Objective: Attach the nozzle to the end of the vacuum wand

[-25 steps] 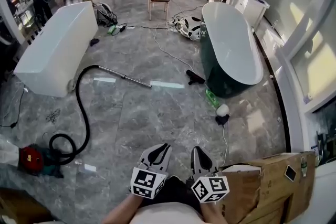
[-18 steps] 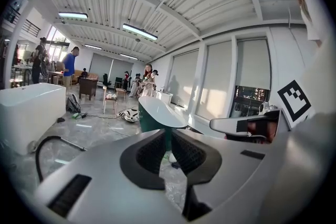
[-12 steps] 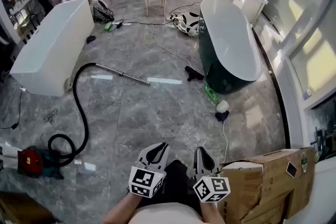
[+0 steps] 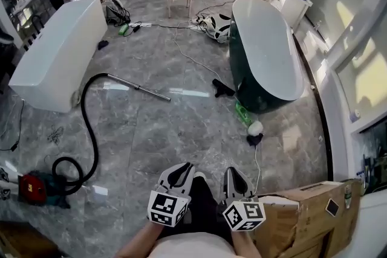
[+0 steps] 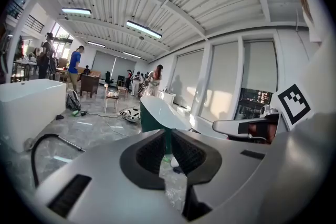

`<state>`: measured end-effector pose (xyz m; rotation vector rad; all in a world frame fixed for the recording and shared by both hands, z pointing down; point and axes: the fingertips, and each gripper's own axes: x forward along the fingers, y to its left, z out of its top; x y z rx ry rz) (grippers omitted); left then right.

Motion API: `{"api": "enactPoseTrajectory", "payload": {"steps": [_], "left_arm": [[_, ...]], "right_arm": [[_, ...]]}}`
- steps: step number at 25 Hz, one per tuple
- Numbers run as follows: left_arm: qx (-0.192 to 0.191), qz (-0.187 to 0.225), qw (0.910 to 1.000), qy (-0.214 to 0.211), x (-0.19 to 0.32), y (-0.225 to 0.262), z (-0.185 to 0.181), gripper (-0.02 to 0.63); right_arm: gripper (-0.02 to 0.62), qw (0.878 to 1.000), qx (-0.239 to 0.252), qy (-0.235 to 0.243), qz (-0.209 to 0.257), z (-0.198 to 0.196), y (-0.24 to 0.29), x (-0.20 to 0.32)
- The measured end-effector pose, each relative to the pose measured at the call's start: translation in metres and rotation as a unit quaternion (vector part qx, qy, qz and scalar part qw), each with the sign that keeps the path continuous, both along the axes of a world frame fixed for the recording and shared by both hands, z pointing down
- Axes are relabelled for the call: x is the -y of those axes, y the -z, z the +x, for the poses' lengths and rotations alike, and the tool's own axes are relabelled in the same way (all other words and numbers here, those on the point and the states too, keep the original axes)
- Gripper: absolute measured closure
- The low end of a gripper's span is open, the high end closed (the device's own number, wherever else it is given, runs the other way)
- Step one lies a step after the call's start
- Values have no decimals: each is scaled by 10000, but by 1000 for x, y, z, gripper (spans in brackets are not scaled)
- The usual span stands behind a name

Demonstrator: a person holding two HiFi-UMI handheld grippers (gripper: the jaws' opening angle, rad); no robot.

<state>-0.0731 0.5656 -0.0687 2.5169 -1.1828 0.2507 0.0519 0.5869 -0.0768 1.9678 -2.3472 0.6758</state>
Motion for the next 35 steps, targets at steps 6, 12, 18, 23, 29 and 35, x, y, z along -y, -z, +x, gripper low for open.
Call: {"api": "enactPoseTrajectory", "payload": {"steps": [6,12,18,23,29,35], "left_arm": [[36,49,10000,38,53,4,27,563],[77,120,9998,126,103,12,49,563],[127,63,9997,186,137,7,70,563],[153,107,9996,217,160,4,89,563],[166,182,9992,327,176,3,107,563],[199,115,9989,420,175,1,110,563]], "right_arm": [[574,9999,32,110,33,23,3,58],[574,9996,88,237,85,42,7,110],[574,9993,140,355,17,57,1,144],[574,9988,153,465,37,73,-2,169],[574,9980,171,592,103,87,-4,187],[574,9969,168,759,65,85,-5,190]]}}
